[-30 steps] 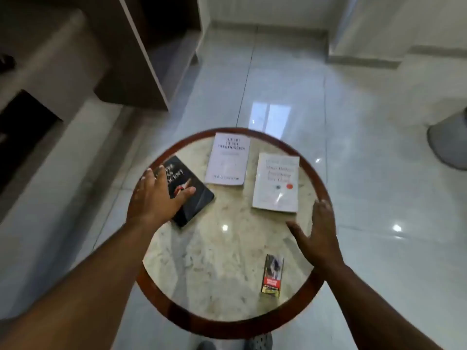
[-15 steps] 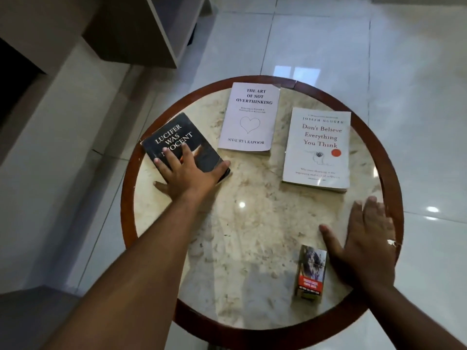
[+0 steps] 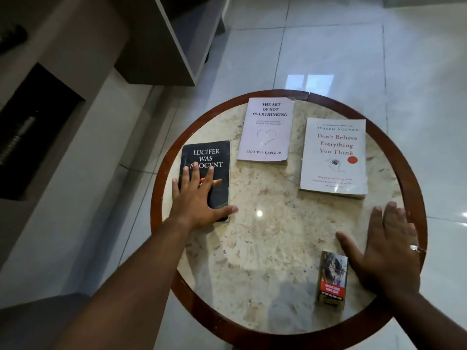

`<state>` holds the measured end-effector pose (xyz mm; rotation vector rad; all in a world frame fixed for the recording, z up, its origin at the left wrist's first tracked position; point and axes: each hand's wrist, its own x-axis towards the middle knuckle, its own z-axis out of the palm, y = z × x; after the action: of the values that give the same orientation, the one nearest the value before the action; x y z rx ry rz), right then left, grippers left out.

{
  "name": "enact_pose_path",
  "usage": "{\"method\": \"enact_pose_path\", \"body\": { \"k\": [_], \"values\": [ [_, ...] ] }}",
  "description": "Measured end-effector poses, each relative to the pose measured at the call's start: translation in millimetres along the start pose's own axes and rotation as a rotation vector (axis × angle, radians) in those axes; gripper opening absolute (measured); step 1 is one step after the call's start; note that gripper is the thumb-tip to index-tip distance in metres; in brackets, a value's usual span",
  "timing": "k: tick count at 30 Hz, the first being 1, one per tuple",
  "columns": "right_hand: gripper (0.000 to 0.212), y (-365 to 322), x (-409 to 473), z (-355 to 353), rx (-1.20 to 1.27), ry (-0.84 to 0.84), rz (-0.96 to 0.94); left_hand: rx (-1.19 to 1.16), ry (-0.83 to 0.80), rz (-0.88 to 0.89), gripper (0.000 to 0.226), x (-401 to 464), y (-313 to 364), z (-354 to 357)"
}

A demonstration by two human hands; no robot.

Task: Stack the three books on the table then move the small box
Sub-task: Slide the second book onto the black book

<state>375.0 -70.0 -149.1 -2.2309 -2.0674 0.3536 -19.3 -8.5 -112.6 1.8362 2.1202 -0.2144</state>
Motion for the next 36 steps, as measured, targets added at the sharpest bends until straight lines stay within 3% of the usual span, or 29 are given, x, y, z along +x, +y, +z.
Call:
{"method": "enact_pose_path", "body": {
  "k": [7, 11, 16, 22, 28, 36],
  "values": [
    [0.104, 2.8, -0.2, 1.4, -0.007, 0.005, 0.008, -0.117, 0.072, 0.091, 0.114, 65.4, 97.4, -20.1],
    [0.104, 2.9, -0.8, 4.3, -0.011, 0.017, 0.001, -0.255, 0.025, -0.089, 0.105, 97.1, 135.9, -30.7],
    [0.103, 3.5, -0.4, 5.3, 0.006, 0.027, -0.001, -0.236, 0.039, -0.278, 0.104, 112.8, 152.6, -39.5],
    [0.104, 0.9, -1.1, 1.2, 0.02, 0.003, 0.006, -0.407, 0.011, -0.426, 0.138, 115.7, 152.5, -38.2],
    [0.106, -0.3, -0.5, 2.8, 0.018, -0.017, 0.002, -0.346, 0.181, -0.336, 0.132, 81.9, 128.4, -52.1],
    [0.104, -0.3, -1.5, 1.9, -0.008, -0.016, 0.0, -0.366, 0.146, -0.517, 0.138, 2.4, 26.2, -28.8]
  ]
}}
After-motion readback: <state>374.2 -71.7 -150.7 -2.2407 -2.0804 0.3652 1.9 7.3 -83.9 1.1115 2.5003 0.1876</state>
